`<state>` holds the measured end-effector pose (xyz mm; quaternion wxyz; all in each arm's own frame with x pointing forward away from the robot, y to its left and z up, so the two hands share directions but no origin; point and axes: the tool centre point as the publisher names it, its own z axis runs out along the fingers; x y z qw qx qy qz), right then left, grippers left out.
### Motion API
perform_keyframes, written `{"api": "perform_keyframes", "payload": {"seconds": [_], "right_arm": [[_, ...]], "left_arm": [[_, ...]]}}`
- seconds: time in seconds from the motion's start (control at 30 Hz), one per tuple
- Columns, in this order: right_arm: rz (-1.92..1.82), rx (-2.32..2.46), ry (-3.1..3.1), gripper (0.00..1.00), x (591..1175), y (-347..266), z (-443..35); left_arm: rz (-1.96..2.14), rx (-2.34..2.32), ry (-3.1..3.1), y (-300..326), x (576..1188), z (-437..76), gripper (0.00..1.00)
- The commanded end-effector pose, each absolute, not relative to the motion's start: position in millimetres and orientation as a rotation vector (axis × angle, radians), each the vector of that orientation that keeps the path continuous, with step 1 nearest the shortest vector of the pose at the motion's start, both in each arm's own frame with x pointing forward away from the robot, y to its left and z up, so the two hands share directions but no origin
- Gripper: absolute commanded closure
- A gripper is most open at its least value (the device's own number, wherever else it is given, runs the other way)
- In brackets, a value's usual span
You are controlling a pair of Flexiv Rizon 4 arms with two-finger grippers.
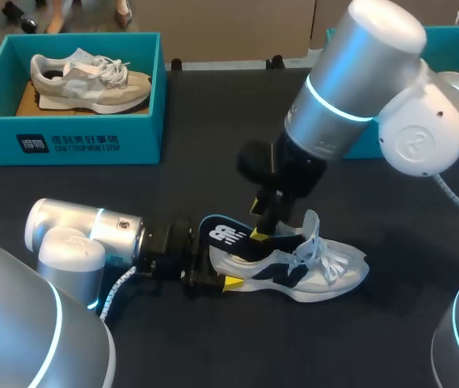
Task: Take the shoe out of the shoebox, open the shoe tongue, remove and reinsert the insole, then place the shoe into the shoebox
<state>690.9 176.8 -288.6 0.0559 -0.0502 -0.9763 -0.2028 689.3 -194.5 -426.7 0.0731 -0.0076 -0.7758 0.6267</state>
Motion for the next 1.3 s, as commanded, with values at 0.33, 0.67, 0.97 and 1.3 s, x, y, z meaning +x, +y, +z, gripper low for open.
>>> {"api": "perform_keyframes", "payload": {"seconds": [0.33,0.67,0.97,1.3], "right_arm": [[-0.711,-0.169,-2.879,0.42,695,179,-312],[-0.738,-0.152,-2.816,0.51,694,185,-322],[-0.768,-0.143,-2.776,0.52,692,190,-328],[-0.763,-0.153,-2.760,0.52,689,191,-330]], "left_arm": [[1.879,-0.020,-2.332,-195,690,-433,1.00],[1.879,-0.020,-2.332,-195,690,-433,1.00],[1.879,-0.020,-2.332,-195,690,-433,1.00],[1.879,-0.020,-2.332,-195,690,-433,1.00]]}}
